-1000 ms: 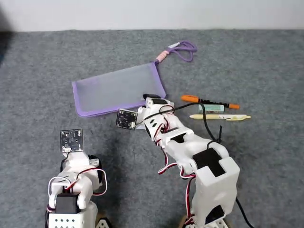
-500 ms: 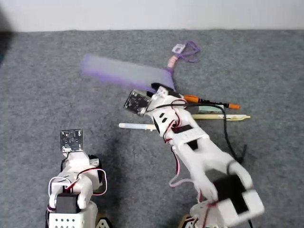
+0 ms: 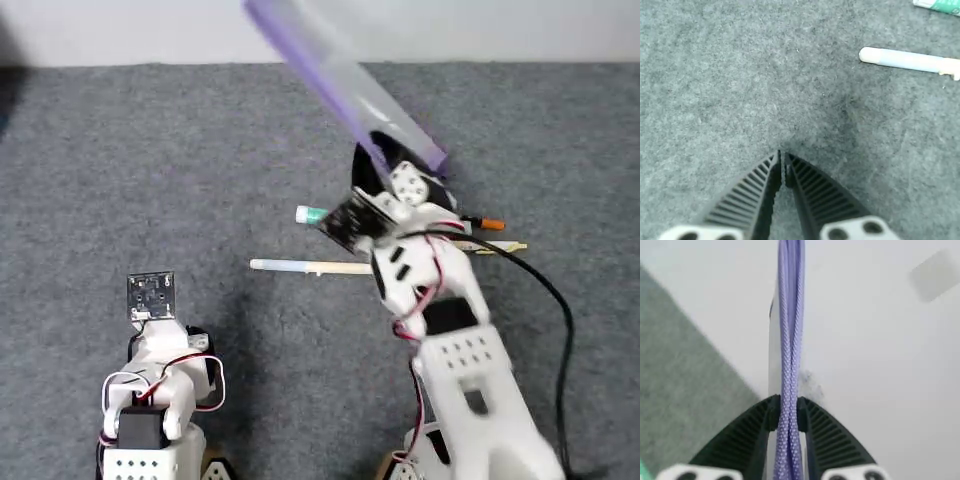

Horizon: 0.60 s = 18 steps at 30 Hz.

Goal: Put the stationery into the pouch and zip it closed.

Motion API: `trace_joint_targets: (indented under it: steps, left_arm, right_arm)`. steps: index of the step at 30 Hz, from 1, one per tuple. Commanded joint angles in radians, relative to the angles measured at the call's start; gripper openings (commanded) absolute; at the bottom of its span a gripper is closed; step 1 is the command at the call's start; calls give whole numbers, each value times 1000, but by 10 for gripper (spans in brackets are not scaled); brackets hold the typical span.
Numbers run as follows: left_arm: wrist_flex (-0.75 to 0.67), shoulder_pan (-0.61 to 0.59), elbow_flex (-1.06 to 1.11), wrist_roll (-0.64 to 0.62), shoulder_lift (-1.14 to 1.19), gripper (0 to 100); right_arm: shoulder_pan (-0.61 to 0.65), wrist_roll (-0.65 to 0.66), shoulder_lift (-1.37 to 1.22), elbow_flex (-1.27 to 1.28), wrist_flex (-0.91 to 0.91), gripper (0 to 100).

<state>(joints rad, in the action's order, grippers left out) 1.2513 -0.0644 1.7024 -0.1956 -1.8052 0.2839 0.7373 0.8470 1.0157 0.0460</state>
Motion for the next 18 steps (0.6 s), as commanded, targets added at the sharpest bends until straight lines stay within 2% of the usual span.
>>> trace_joint_targets:
  steps: [1,9,18]
  left_arm:
    - [3,-6,-21,-12,-15,14]
    - [3,-6,-21,-12,-15,14]
    - [3,-6,-21,-12,-15,14]
  right_arm:
    - [-4,-12,243,-9,-117,9]
    - [99,-23,576,-9,-506,9]
    - [259,-267,667,-15,-694,9]
